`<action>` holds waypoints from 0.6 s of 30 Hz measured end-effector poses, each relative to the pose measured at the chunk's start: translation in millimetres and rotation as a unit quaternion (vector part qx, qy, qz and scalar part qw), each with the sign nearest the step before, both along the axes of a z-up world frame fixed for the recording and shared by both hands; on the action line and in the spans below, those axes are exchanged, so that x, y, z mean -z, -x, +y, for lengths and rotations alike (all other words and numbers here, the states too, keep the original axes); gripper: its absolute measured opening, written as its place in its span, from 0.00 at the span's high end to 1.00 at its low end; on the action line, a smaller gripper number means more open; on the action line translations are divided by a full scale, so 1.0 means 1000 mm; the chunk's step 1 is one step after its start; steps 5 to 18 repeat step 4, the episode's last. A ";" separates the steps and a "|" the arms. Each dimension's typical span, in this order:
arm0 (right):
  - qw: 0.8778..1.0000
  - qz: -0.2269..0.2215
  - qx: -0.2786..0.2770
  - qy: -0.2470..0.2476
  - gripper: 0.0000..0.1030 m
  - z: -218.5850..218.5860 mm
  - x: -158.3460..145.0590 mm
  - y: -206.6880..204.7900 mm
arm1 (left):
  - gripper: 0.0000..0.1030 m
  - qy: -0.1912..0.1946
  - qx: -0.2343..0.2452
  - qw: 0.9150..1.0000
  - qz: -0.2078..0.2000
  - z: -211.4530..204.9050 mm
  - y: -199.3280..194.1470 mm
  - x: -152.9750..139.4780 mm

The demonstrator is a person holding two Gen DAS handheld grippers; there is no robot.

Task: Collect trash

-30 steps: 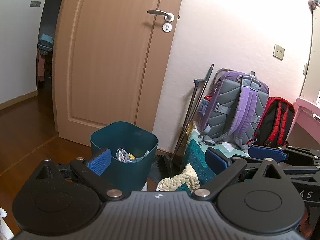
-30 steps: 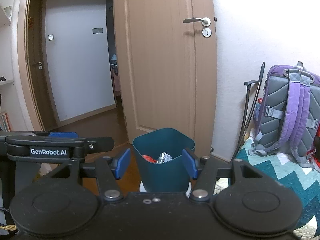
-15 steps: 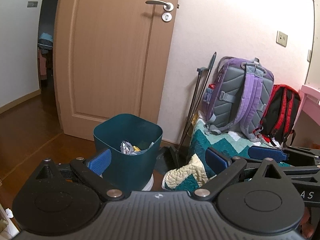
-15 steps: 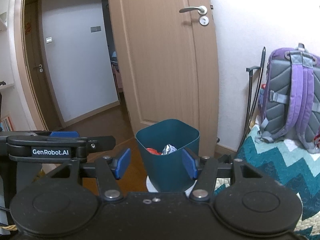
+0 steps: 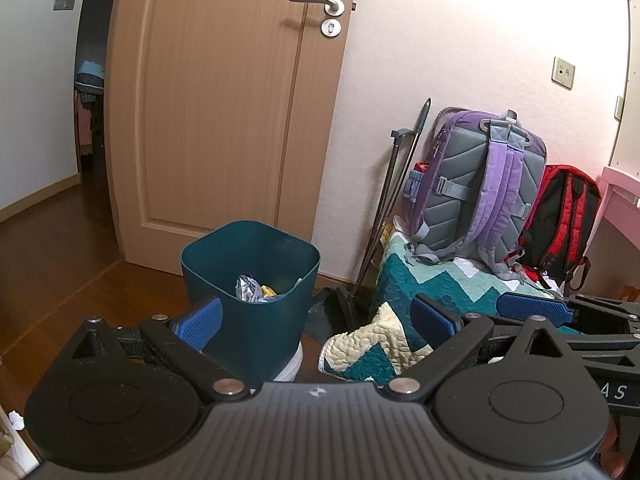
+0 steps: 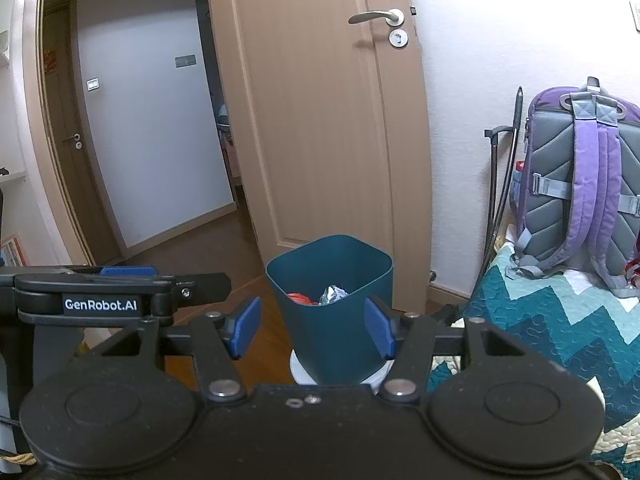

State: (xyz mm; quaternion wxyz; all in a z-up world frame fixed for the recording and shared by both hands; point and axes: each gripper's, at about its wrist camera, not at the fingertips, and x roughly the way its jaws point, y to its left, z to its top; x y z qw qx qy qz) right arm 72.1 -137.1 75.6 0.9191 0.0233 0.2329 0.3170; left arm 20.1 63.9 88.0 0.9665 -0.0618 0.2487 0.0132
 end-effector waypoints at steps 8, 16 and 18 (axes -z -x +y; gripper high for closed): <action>1.000 0.001 0.001 -0.002 0.45 -0.002 0.000 0.001 | 0.02 0.000 0.003 1.000 0.002 -0.002 0.000 0.000; 1.000 0.001 0.001 -0.002 0.45 -0.002 0.000 0.001 | 0.02 0.000 0.003 1.000 0.002 -0.002 0.000 0.000; 1.000 0.001 0.001 -0.002 0.45 -0.002 0.000 0.001 | 0.02 0.000 0.003 1.000 0.002 -0.002 0.000 0.000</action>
